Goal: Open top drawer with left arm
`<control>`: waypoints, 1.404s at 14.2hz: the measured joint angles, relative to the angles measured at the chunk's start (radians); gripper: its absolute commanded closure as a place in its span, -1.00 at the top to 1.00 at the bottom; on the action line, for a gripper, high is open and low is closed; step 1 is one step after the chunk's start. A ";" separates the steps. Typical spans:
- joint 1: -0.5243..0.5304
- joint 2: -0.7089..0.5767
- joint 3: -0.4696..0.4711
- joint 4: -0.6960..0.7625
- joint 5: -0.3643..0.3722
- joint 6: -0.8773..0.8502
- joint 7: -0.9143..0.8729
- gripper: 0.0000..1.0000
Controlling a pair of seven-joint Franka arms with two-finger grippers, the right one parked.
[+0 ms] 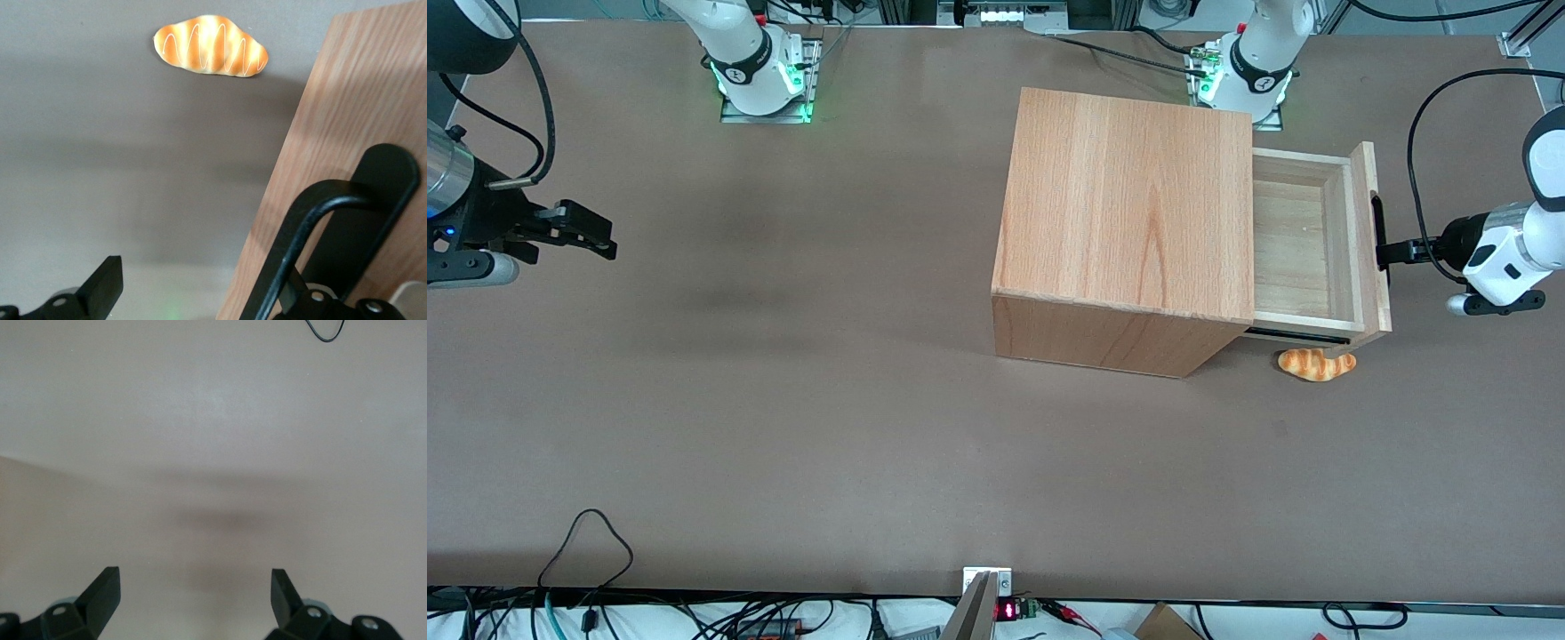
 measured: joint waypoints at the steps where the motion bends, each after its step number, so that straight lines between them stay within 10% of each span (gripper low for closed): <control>1: 0.000 0.000 0.000 0.016 0.000 -0.012 0.000 1.00; 20: -0.007 -0.026 -0.077 0.373 0.001 -0.186 -0.013 1.00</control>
